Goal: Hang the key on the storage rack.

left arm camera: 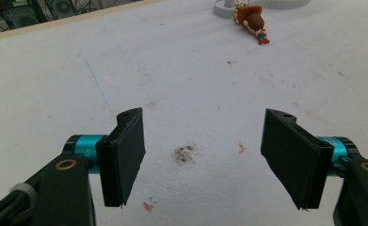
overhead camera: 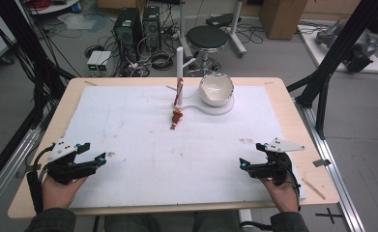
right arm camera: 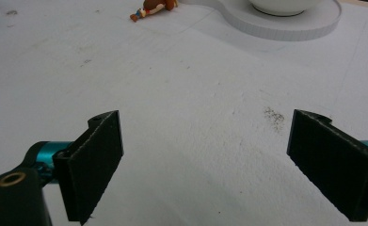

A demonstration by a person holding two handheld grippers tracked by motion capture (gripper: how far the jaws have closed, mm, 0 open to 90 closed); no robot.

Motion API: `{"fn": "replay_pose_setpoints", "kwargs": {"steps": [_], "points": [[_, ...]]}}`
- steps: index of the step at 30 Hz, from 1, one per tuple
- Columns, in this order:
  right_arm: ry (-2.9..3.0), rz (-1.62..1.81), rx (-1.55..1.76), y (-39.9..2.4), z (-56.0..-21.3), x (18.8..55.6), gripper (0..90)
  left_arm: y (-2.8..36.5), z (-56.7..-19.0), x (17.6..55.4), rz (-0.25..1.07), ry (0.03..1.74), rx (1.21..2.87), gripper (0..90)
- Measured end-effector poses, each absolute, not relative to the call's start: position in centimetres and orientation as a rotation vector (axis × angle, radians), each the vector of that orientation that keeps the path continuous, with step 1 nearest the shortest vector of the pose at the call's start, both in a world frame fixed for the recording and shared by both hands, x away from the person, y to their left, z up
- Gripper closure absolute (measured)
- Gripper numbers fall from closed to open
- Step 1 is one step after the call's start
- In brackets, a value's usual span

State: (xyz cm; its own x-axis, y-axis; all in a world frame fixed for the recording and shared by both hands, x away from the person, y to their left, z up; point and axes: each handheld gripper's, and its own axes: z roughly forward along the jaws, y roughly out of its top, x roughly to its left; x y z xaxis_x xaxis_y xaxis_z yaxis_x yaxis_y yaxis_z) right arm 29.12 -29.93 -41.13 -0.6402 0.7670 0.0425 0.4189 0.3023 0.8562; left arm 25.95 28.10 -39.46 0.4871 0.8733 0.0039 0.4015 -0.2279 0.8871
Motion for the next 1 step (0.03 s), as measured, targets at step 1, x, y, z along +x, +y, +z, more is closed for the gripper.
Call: {"fn": "replay_pose_setpoints", "kwargs": {"steps": [1], "points": [[2.201, 1.273, 1.059, -29.97, -41.15, 29.1, 10.1, 28.09, -39.51, 25.95, 0.655, 1.073, 1.827, 31.1]]}}
